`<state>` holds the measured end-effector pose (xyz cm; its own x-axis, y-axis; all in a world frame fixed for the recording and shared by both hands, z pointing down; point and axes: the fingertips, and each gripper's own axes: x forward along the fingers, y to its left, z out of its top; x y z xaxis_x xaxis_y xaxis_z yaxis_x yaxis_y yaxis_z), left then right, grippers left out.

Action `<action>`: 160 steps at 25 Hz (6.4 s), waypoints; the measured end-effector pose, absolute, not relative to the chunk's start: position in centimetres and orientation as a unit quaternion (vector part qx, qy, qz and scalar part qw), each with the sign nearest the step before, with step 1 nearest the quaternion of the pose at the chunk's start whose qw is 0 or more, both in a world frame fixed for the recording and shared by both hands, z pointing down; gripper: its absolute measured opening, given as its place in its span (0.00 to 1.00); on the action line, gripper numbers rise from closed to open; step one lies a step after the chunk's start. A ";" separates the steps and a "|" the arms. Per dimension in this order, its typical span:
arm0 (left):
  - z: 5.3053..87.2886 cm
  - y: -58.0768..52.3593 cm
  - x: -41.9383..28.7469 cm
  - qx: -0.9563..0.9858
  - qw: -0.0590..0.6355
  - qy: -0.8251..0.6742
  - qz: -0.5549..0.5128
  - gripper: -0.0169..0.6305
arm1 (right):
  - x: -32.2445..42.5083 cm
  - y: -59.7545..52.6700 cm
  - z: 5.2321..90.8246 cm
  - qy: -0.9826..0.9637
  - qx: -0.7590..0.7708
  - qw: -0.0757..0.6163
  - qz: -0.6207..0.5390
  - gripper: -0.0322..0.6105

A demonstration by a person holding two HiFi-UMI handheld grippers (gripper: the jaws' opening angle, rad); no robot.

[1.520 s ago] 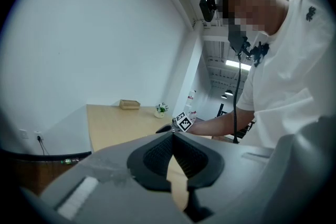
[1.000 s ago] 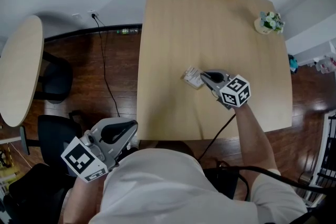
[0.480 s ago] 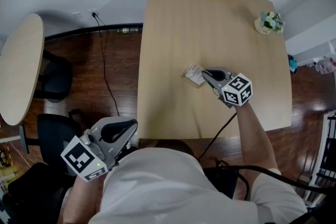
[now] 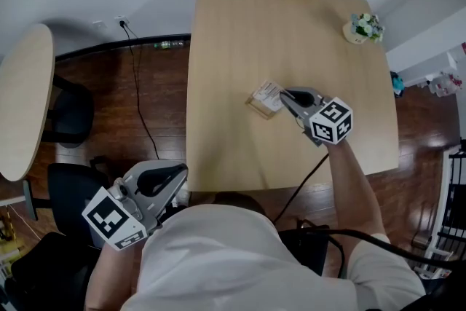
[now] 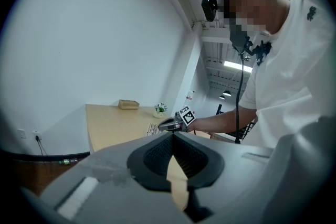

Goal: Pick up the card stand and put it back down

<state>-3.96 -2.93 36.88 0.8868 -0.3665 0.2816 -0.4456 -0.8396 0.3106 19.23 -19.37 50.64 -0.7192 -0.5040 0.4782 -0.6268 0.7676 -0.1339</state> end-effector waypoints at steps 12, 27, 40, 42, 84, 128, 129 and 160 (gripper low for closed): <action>36.0 -2.1 -5.3 0.964 0.172 -0.177 0.095 0.03 | 19.6 -18.2 44.5 -0.905 0.356 0.198 0.125 0.08; 35.1 -0.3 -8.4 0.980 0.146 -0.106 0.088 0.03 | 15.5 -8.9 39.0 -0.891 0.381 0.196 0.150 0.08; 35.3 1.9 -10.5 0.985 0.142 -0.057 0.084 0.03 | 10.6 1.5 36.7 -0.883 0.392 0.196 0.167 0.08; 35.4 1.9 -10.6 0.985 0.140 -0.054 0.084 0.03 | 10.2 2.5 36.6 -0.881 0.397 0.193 0.169 0.08; 34.9 2.4 -9.4 0.984 0.138 -0.067 0.086 0.03 | 12.5 3.5 35.4 -0.880 0.414 0.170 0.157 0.08; 36.0 -3.7 -5.5 0.948 0.182 -0.237 0.112 0.03 | 19.5 -19.2 48.3 -0.908 0.322 0.211 0.167 0.08; 36.0 -3.9 -5.5 0.947 0.183 -0.238 0.111 0.03 | 19.5 -19.3 48.5 -0.907 0.322 0.212 0.168 0.08; 36.3 -4.7 -5.2 0.944 0.195 -0.240 0.111 0.03 | 18.6 -19.5 51.3 -0.910 0.302 0.232 0.165 0.08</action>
